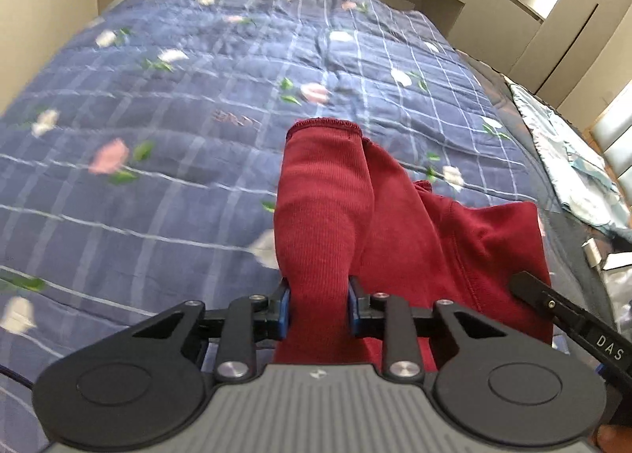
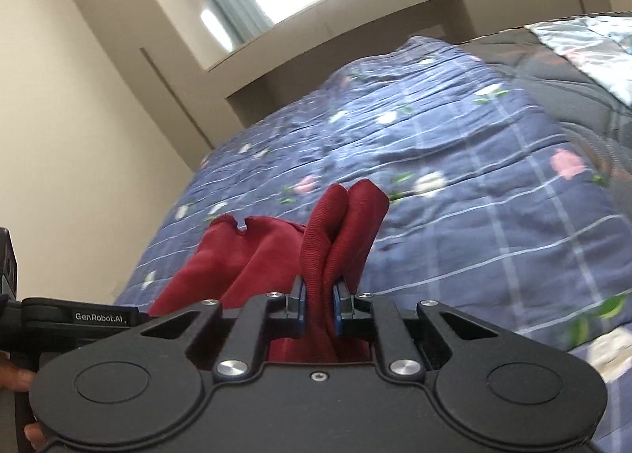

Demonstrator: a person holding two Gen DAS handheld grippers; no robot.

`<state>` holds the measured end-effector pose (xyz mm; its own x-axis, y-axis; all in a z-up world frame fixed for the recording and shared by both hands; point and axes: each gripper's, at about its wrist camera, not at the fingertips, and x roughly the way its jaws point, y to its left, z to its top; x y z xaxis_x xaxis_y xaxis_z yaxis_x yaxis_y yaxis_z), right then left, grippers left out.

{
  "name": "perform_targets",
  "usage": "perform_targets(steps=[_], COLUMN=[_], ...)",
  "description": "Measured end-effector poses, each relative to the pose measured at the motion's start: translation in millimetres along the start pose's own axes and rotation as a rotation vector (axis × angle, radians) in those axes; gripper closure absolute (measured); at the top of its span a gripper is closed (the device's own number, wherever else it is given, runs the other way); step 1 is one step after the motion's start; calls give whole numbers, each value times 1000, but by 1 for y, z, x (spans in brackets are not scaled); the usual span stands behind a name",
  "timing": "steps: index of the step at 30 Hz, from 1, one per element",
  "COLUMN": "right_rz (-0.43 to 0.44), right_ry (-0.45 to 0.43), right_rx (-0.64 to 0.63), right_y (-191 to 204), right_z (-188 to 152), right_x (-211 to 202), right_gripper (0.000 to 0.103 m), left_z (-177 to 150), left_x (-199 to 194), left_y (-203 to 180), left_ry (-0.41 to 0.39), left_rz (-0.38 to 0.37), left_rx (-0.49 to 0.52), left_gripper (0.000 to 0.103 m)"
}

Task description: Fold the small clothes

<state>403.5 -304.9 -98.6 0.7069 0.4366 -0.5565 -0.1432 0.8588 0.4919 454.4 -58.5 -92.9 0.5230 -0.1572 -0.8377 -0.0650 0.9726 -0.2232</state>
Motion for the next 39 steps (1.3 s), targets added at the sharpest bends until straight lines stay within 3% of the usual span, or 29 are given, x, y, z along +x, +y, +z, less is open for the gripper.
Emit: perform_targets(steps=[9,17,21,22,24,26,30,35,39], right_rz=[28,-50,-111,-117,-125,-134,-150,-162,-163], right_ry=[88,111,109,104,84,60,20,-44,-103], right_rx=[-32,-91,-85,-86,-91,-108,-143,-200,-232], right_y=[58,76,74,74,76,81,95,117,135], right_z=[-41,-64,-64,-64,-65,-65,-68,-78,-93], right_x=[22,26,24,21,13,1,-23,-59,-91], right_gripper=[90,87,71,68,53,42,23,7,1], left_z=[-15,-44,-49,-50,-51,-53,-58,-70,-86], left_x=[-38,-33,-29,-30,-33,-39,-59,-94,-126], left_y=[71,114,118,118,119,121,120,118,118], left_ry=[13,62,94,95,89,80,42,-24,-109], left_rz=[69,59,88,114,127,114,126,142,139], left_rx=[-19,-106,-106,-104,-95,-97,-75,-32,-5], left_gripper=[73,70,59,52,45,32,20,4,0])
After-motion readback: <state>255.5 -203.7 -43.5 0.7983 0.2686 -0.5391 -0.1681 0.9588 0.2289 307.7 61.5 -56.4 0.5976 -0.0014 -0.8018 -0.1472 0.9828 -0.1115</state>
